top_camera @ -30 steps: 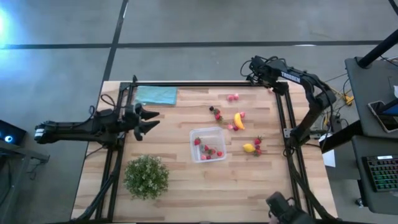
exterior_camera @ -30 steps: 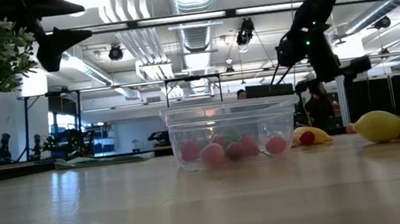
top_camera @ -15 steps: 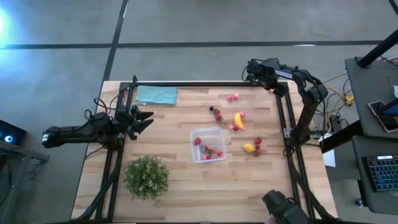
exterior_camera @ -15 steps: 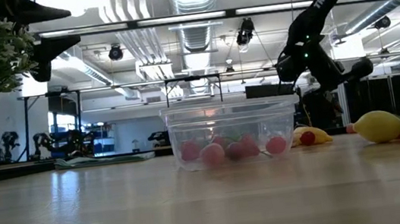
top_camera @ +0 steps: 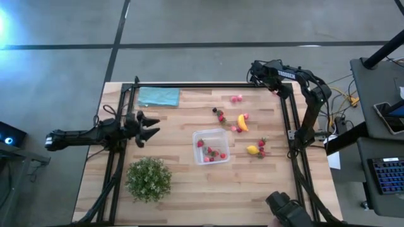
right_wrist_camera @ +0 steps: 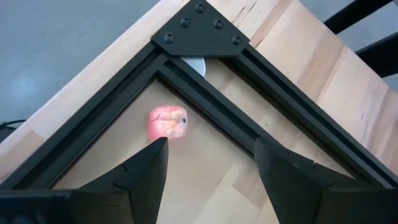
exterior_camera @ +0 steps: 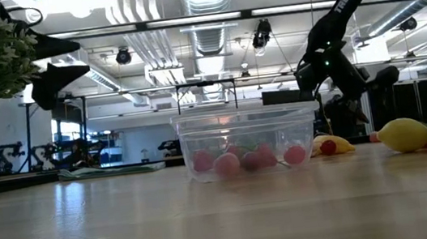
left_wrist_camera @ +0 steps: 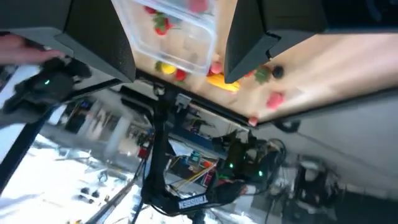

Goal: Pick and placing Produce into tupperware
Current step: Put the peach into the transparent container

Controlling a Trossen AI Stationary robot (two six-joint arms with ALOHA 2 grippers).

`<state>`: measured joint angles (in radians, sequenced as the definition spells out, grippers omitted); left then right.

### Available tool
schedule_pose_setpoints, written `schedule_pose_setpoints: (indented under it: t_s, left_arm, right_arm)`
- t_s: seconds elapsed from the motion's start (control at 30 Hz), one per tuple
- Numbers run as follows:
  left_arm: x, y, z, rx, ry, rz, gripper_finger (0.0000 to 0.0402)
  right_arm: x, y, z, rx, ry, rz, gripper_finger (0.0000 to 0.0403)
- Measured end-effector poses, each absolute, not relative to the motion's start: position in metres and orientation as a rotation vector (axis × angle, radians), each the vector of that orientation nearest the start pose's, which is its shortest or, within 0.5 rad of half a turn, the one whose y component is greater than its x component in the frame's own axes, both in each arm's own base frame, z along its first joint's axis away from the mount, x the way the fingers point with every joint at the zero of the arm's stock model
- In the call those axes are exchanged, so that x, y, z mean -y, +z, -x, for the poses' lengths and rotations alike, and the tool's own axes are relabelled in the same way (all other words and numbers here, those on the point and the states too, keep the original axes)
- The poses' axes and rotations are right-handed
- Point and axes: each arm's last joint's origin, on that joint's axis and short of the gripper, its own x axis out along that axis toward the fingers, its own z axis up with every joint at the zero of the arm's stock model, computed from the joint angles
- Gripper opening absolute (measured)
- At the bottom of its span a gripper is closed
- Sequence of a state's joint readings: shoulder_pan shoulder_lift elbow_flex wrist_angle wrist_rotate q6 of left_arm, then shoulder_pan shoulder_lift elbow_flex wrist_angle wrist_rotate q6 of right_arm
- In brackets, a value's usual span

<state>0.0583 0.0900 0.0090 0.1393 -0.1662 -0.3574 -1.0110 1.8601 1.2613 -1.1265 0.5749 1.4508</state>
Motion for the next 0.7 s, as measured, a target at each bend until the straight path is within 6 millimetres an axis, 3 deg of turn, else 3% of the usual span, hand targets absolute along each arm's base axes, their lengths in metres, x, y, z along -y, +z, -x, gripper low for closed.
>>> schedule_pose_setpoints:
  t_s: [0.17, 0.43, 0.7]
  left_arm:
    - [-0.013, 0.164, -0.102, 0.006, 0.315, 0.265, 0.0233]
    - [-0.014, 0.157, -0.107, -0.071, 0.334, 0.292, 0.0233]
    - [-0.014, 0.152, -0.109, -0.121, 0.341, 0.287, 0.0233]
  right_arm:
    - [0.281, 0.177, -0.153, 0.799, 3.115, 1.602, 0.0233]
    - [0.285, 0.174, -0.151, 0.71, 3.102, 1.622, 0.0233]
    - [0.279, 0.157, -0.146, 0.64, 3.016, 1.716, 0.0233]
